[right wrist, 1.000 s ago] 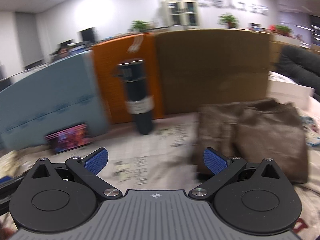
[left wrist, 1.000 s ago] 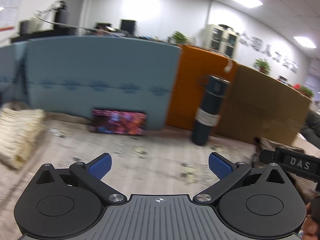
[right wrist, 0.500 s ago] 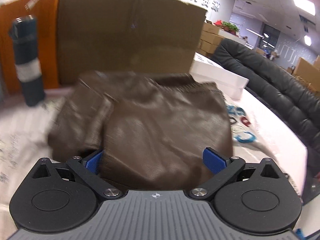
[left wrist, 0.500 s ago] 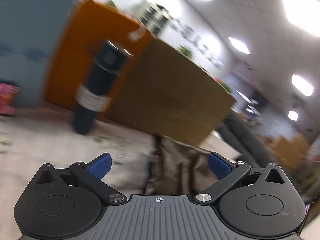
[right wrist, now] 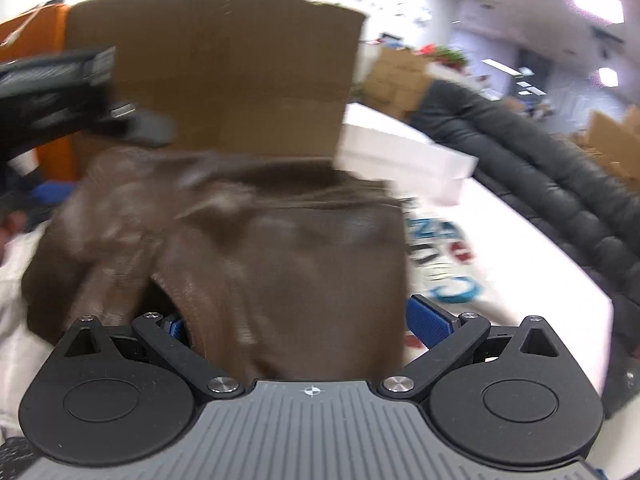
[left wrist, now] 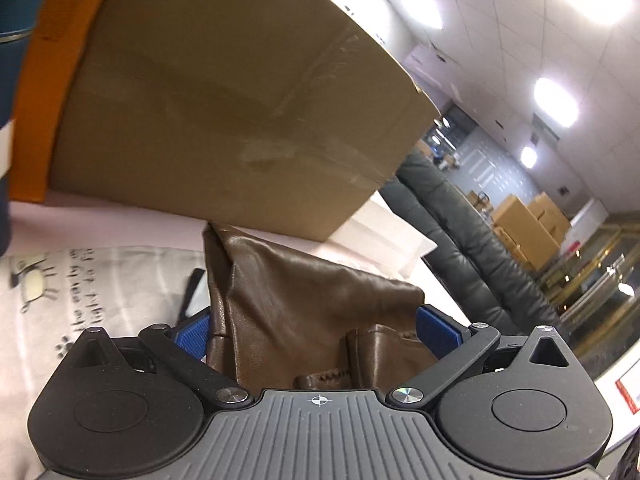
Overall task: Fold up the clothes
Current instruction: 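Reach both grippers to the crumpled brown leather vest and grasp its edges, then lift the brown vest with both grippers and shake it out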
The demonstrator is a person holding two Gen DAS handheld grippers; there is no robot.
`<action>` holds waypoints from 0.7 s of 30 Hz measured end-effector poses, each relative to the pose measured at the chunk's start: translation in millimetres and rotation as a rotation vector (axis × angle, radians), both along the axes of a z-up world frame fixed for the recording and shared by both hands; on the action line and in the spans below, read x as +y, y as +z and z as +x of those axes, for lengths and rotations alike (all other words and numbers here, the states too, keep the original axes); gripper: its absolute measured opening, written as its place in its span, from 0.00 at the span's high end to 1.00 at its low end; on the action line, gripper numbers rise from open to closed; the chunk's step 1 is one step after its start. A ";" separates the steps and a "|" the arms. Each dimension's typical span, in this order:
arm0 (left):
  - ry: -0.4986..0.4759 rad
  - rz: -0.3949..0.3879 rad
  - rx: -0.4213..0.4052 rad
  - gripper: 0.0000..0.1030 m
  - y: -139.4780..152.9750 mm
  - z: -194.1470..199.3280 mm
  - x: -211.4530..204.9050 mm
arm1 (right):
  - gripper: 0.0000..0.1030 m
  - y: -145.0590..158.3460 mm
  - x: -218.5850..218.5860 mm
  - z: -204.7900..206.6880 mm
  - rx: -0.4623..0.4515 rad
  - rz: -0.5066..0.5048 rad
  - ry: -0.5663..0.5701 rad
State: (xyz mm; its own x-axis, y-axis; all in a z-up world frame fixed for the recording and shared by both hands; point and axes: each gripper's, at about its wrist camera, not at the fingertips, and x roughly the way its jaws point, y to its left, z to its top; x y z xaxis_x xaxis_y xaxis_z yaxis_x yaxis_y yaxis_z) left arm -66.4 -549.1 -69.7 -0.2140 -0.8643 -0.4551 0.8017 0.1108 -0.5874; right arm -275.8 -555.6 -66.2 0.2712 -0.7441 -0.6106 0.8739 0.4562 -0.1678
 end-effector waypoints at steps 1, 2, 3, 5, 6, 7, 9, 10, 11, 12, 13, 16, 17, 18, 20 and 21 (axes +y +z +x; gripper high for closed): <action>0.002 0.007 -0.013 0.01 -0.4 -3.6 -3.6 | 0.06 -0.7 0.3 4.8 0.002 0.008 0.006; 0.005 0.014 -0.032 0.03 0.2 -7.1 -5.2 | 0.13 -1.2 0.9 9.7 0.003 0.015 0.010; 0.011 0.023 -0.051 0.08 1.0 -10.0 -6.1 | 0.18 -1.7 0.6 14.0 0.000 0.022 0.017; 0.038 0.059 -0.102 0.25 3.8 -10.6 -2.4 | 0.41 -3.7 -0.7 21.5 0.006 0.039 0.033; 0.051 0.077 -0.131 0.46 4.7 -11.0 -1.2 | 0.48 -4.4 -1.7 23.5 0.006 0.045 0.035; 0.063 0.090 -0.174 0.56 3.6 -11.7 -2.7 | 0.59 -4.8 -2.2 25.2 0.005 0.048 0.034; 0.051 0.095 -0.256 0.69 1.3 -16.6 -4.5 | 0.78 -2.9 -1.9 24.4 0.012 0.042 0.031; 0.040 0.090 -0.296 0.72 0.3 -20.0 -4.7 | 0.92 -1.7 -2.0 23.1 0.018 0.036 0.027; 0.034 0.083 -0.345 0.79 1.4 -25.6 -3.0 | 0.95 -0.4 -2.1 21.8 0.024 0.030 0.022; 0.029 0.075 -0.391 0.83 2.9 -31.1 -0.9 | 0.96 2.3 -3.5 17.9 0.017 0.029 0.010; 0.023 0.063 -0.422 0.85 6.2 -36.4 2.6 | 0.97 6.4 -5.1 12.2 0.004 0.027 -0.008; 0.023 0.029 -0.449 0.90 16.9 -47.8 16.2 | 0.98 26.9 -11.4 -8.6 -0.050 -0.008 -0.060; 0.025 0.017 -0.450 0.92 20.4 -50.6 20.8 | 0.98 36.8 -12.7 -16.6 -0.074 -0.021 -0.073; 0.026 0.006 -0.450 0.93 23.7 -52.9 24.9 | 0.98 47.4 -13.7 -24.9 -0.099 -0.034 -0.085; 0.028 -0.016 -0.448 0.93 30.0 -57.0 33.3 | 0.98 69.4 -13.7 -39.4 -0.141 -0.056 -0.105; 0.034 -0.024 -0.445 0.94 31.5 -57.2 37.7 | 0.98 79.5 -12.6 -45.6 -0.163 -0.065 -0.109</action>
